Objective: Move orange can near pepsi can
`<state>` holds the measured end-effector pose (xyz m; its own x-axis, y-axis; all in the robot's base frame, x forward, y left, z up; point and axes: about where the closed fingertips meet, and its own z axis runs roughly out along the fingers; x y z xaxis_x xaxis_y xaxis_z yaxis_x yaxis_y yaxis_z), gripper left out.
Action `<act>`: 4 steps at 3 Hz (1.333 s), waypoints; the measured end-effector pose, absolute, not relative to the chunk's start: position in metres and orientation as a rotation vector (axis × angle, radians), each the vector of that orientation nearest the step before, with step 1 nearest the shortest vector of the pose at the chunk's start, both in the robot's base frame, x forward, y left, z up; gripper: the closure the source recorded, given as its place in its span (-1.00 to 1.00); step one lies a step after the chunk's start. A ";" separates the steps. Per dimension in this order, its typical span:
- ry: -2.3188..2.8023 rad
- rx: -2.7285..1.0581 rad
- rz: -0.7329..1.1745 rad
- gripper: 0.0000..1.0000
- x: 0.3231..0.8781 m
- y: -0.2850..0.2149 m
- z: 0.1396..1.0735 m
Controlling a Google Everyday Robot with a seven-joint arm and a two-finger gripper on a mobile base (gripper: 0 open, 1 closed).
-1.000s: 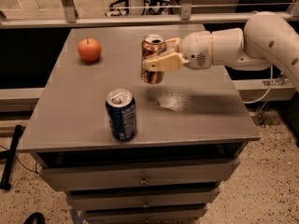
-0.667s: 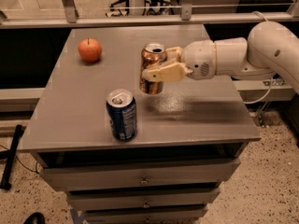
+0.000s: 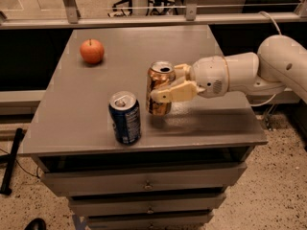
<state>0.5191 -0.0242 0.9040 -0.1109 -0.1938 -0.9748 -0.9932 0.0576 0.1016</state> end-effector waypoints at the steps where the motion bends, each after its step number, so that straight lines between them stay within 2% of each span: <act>1: 1.443 -1.286 1.189 1.00 0.505 -0.026 0.896; 2: 1.414 -1.318 1.216 1.00 0.492 -0.022 0.887; 3: 1.394 -1.361 1.182 0.66 0.484 -0.017 0.878; 4: 1.365 -1.404 1.133 0.19 0.482 -0.009 0.871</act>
Offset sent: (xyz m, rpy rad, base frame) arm -0.0406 0.0017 -0.0285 0.0228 -0.0002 0.1180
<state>0.4821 -0.0093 0.8712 -0.0068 -0.2273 -0.9738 -0.9990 -0.0411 0.0165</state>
